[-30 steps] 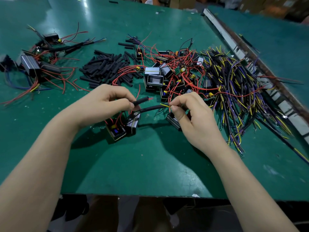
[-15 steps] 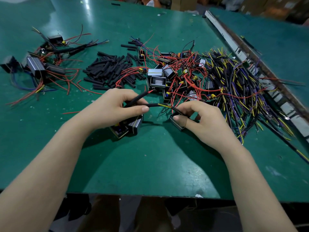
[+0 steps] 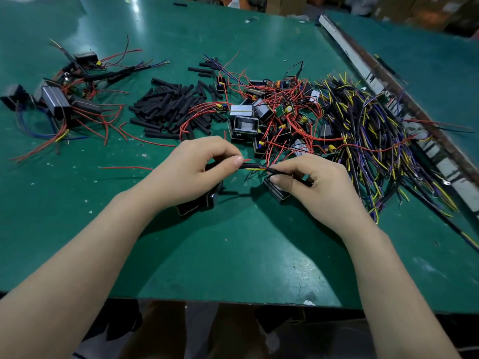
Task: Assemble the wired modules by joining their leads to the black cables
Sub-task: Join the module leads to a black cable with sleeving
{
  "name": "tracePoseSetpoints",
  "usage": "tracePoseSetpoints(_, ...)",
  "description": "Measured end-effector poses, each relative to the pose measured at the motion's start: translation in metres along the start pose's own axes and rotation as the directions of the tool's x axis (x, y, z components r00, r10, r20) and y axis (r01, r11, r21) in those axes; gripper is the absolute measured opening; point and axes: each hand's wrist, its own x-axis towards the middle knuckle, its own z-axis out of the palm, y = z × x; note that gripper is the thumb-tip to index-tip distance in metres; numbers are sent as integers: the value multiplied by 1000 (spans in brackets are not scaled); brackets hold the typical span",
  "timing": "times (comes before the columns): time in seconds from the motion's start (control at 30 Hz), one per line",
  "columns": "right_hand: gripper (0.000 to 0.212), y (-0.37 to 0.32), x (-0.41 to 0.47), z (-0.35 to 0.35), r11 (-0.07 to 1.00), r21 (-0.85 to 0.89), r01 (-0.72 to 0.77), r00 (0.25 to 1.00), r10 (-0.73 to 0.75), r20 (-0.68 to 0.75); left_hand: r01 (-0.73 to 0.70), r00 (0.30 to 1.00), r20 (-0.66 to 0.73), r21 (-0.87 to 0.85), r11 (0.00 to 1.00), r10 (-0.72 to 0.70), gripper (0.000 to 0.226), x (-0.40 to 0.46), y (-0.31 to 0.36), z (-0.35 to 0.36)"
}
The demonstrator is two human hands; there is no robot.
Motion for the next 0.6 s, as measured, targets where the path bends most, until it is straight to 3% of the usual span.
tracePoseSetpoints(0.3,15,-10,1,12,986,-91,136,974,-150,-169,-113,994,9,83,990,113,25,2,4,6)
tracePoseSetpoints(0.6,9,-16,1,20,971,-113,209,961,-225,-158,-149,988,-11,144,978,152,25,1,7,10)
